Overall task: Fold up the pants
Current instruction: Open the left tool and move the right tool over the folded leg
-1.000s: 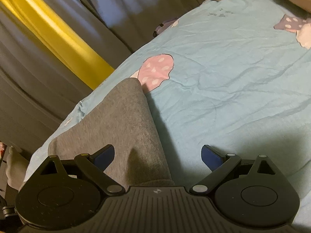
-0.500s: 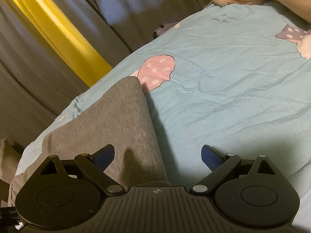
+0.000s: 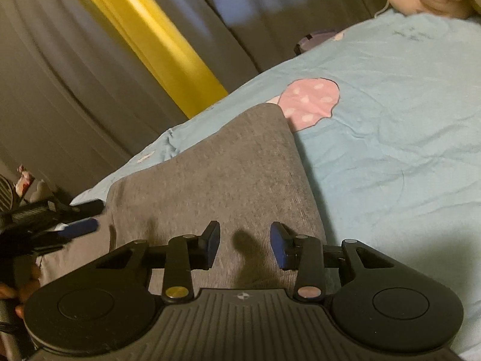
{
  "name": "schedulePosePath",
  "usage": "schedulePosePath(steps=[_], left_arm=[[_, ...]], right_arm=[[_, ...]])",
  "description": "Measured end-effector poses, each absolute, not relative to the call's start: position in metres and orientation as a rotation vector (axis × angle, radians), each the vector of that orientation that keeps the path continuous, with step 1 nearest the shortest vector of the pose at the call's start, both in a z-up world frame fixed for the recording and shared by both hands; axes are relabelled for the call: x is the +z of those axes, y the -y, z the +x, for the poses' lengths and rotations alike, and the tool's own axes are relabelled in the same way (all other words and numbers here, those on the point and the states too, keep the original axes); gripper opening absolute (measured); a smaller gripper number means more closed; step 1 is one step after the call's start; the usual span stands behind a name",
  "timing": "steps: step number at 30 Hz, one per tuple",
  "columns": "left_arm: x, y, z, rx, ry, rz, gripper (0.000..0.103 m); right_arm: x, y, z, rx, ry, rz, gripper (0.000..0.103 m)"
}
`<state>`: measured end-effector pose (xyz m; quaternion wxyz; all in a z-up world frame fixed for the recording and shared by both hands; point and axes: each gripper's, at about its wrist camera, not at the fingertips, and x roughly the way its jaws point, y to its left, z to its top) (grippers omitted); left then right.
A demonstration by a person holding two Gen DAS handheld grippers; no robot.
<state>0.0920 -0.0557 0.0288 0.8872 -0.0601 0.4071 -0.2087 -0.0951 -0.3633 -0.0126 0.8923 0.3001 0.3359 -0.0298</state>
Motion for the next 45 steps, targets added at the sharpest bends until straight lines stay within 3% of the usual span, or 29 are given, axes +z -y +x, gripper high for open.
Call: schedulePosePath(steps=[12, 24, 27, 28, 29, 32, 45], left_arm=[[-0.008, 0.087, 0.128, -0.397, -0.904, -0.038, 0.058], [-0.005, 0.088, 0.127, -0.425, -0.917, 0.026, 0.059], [0.007, 0.078, 0.118, -0.418, -0.904, 0.010, 0.065], [0.011, 0.072, 0.114, -0.388, -0.897, 0.015, 0.080], [0.016, 0.065, 0.108, -0.344, -0.873, 0.027, 0.086], [0.023, 0.036, 0.091, -0.316, -0.822, 0.024, 0.087], [-0.009, -0.013, 0.039, -0.238, -0.944, -0.052, 0.090]], right_arm=[[-0.025, 0.367, -0.086, -0.067, -0.692, 0.669, 0.038], [-0.026, 0.363, -0.085, -0.079, -0.695, 0.647, 0.038], [-0.025, 0.362, -0.085, -0.081, -0.696, 0.647, 0.038], [-0.025, 0.362, -0.085, -0.083, -0.697, 0.646, 0.038], [-0.025, 0.362, -0.086, -0.083, -0.697, 0.645, 0.038], [-0.024, 0.361, -0.085, -0.084, -0.699, 0.640, 0.039], [-0.019, 0.354, -0.088, -0.088, -0.696, 0.591, 0.051]])
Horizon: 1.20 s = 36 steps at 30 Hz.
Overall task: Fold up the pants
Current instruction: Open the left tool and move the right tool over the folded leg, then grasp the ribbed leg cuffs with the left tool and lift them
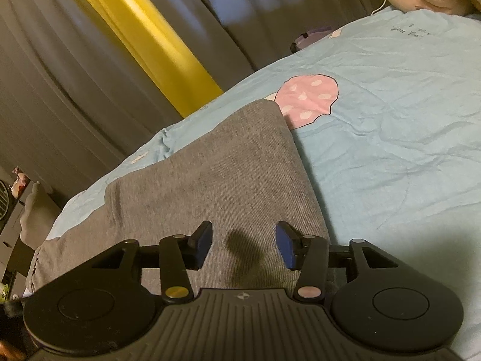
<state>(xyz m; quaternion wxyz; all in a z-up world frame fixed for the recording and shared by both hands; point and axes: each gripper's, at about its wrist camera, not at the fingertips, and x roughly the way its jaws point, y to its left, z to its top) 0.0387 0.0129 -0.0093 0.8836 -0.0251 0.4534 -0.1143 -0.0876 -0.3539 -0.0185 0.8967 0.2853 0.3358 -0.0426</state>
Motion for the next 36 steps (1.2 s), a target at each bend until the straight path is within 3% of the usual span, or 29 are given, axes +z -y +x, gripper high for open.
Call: schedulePosePath(steps=[2, 4, 5, 6, 8, 14, 20, 26, 32, 36], left_arm=[[-0.008, -0.006, 0.035, -0.228, -0.916, 0.011, 0.091], [-0.009, -0.003, 0.033, -0.215, -0.904, 0.057, 0.095], [-0.012, -0.002, 0.031, -0.204, -0.912, 0.074, 0.095], [-0.015, -0.002, 0.032, -0.195, -0.920, 0.081, 0.097], [-0.015, -0.005, 0.033, -0.184, -0.929, 0.065, 0.099], [0.011, -0.046, 0.033, -0.022, -0.885, -0.093, 0.100], [0.036, -0.181, 0.026, 0.134, -0.764, -0.634, 0.101], [0.026, -0.282, 0.014, 0.247, -0.733, -0.793, 0.101], [-0.001, -0.304, 0.017, 0.161, -0.746, -0.944, 0.097], [-0.012, -0.304, 0.025, 0.069, -0.723, -1.008, 0.085]], right_arm=[[-0.014, 0.346, -0.089, -0.105, -0.703, 0.537, 0.055], [-0.006, 0.335, -0.093, -0.112, -0.695, 0.470, 0.074], [-0.002, 0.330, -0.097, -0.108, -0.683, 0.439, 0.088], [0.001, 0.324, -0.100, -0.106, -0.672, 0.413, 0.094], [0.004, 0.316, -0.103, -0.123, -0.690, 0.363, 0.097], [-0.005, 0.312, -0.089, -0.198, -0.812, 0.300, 0.099], [-0.005, 0.325, -0.094, -0.204, -0.798, 0.378, 0.099], [-0.011, 0.330, -0.089, -0.209, -0.810, 0.422, 0.099], [-0.019, 0.332, -0.082, -0.217, -0.851, 0.437, 0.099], [-0.021, 0.330, -0.079, -0.225, -0.864, 0.428, 0.099]])
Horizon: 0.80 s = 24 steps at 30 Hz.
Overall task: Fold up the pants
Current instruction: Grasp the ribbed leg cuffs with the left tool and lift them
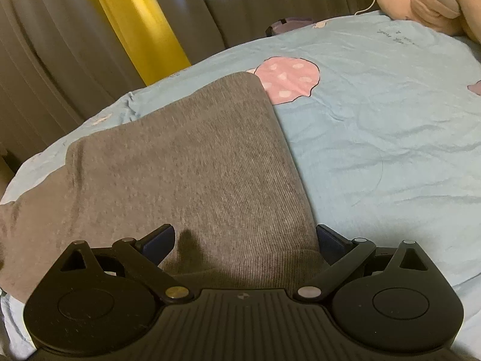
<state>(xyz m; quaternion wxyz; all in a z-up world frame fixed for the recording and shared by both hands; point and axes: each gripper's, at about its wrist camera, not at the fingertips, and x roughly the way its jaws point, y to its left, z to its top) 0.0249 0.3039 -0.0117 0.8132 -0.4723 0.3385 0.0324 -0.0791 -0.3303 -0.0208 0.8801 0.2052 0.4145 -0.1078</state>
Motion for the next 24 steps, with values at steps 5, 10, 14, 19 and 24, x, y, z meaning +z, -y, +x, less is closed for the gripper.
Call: schedulePosePath(steps=[5, 10, 14, 19, 24], left_arm=[[-0.029, -0.313, 0.039, 0.100, -0.738, -1.071, 0.079], [-0.031, -0.336, 0.040, 0.188, -0.703, -1.096, 0.080], [-0.038, -0.343, 0.048, 0.169, -0.748, -1.071, 0.082], [-0.044, -0.342, 0.064, 0.094, -0.708, -1.130, 0.085], [-0.055, -0.342, 0.086, 0.103, -0.739, -1.169, 0.090]], right_arm=[[-0.024, 0.331, -0.076, -0.225, -0.875, 0.427, 0.099], [-0.026, 0.333, -0.074, -0.227, -0.877, 0.438, 0.099], [-0.028, 0.333, -0.072, -0.230, -0.879, 0.435, 0.099], [-0.028, 0.333, -0.071, -0.231, -0.880, 0.431, 0.099], [-0.028, 0.333, -0.071, -0.234, -0.881, 0.426, 0.099]])
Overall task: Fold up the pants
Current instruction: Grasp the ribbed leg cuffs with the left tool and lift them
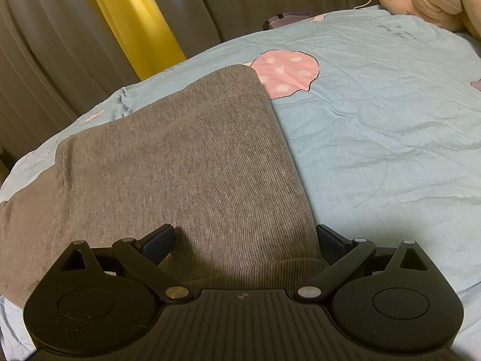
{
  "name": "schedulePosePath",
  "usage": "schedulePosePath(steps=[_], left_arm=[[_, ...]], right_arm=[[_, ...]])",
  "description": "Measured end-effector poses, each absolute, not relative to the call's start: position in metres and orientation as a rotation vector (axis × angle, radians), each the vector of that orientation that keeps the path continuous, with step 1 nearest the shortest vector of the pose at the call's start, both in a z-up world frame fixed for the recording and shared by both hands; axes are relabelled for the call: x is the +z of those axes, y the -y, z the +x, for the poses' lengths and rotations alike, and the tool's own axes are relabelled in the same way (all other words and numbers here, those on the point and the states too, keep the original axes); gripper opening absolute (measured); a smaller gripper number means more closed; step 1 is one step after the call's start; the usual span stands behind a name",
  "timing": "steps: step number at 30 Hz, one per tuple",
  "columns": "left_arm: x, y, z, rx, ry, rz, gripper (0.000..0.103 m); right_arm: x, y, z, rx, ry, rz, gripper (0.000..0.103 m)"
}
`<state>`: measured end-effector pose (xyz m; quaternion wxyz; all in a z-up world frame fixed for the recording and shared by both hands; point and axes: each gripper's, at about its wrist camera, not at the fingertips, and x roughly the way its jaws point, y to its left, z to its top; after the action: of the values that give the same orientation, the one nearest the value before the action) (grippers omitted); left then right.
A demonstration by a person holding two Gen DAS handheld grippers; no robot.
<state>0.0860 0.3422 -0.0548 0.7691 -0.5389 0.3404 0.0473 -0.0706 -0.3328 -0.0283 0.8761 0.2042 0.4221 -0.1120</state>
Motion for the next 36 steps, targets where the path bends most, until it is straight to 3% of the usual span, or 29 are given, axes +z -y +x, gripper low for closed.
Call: schedulePosePath(steps=[2, 4, 7, 12, 13, 15, 17, 18, 19, 22, 28, 36], left_arm=[[-0.050, -0.341, 0.093, 0.126, -0.749, -1.156, 0.081], [-0.048, -0.338, 0.097, 0.142, -0.757, -1.125, 0.048], [-0.047, -0.338, 0.093, 0.131, -0.752, -1.102, 0.034], [-0.040, -0.337, 0.084, 0.093, -0.708, -1.073, 0.034], [-0.042, -0.337, 0.085, 0.099, -0.712, -1.080, 0.039], [-0.050, -0.336, 0.089, 0.127, -0.739, -1.098, 0.060], [-0.057, -0.335, 0.093, 0.135, -0.737, -1.137, 0.063], [-0.058, -0.335, 0.094, 0.144, -0.731, -1.148, 0.061], [-0.058, -0.335, 0.095, 0.161, -0.728, -1.170, 0.048], [-0.053, -0.336, 0.093, 0.161, -0.720, -1.188, 0.028], [0.011, -0.308, 0.085, 0.070, -0.641, -0.858, 0.022], [0.118, -0.181, 0.064, -0.230, -0.481, -0.370, 0.019]], right_arm=[[-0.028, 0.332, -0.070, -0.236, -0.881, 0.422, 0.099], [-0.028, 0.332, -0.070, -0.237, -0.880, 0.422, 0.099], [-0.029, 0.332, -0.071, -0.236, -0.881, 0.421, 0.099], [-0.029, 0.332, -0.070, -0.237, -0.880, 0.417, 0.099], [-0.029, 0.332, -0.070, -0.238, -0.880, 0.417, 0.099], [-0.029, 0.332, -0.070, -0.238, -0.880, 0.416, 0.099], [-0.029, 0.332, -0.070, -0.238, -0.880, 0.417, 0.099], [-0.029, 0.332, -0.070, -0.238, -0.880, 0.417, 0.099], [-0.029, 0.332, -0.070, -0.238, -0.880, 0.417, 0.099], [-0.029, 0.333, -0.070, -0.237, -0.879, 0.418, 0.099], [-0.028, 0.337, -0.073, -0.242, -0.857, 0.455, 0.099], [-0.023, 0.342, -0.083, -0.231, -0.801, 0.525, 0.099]])
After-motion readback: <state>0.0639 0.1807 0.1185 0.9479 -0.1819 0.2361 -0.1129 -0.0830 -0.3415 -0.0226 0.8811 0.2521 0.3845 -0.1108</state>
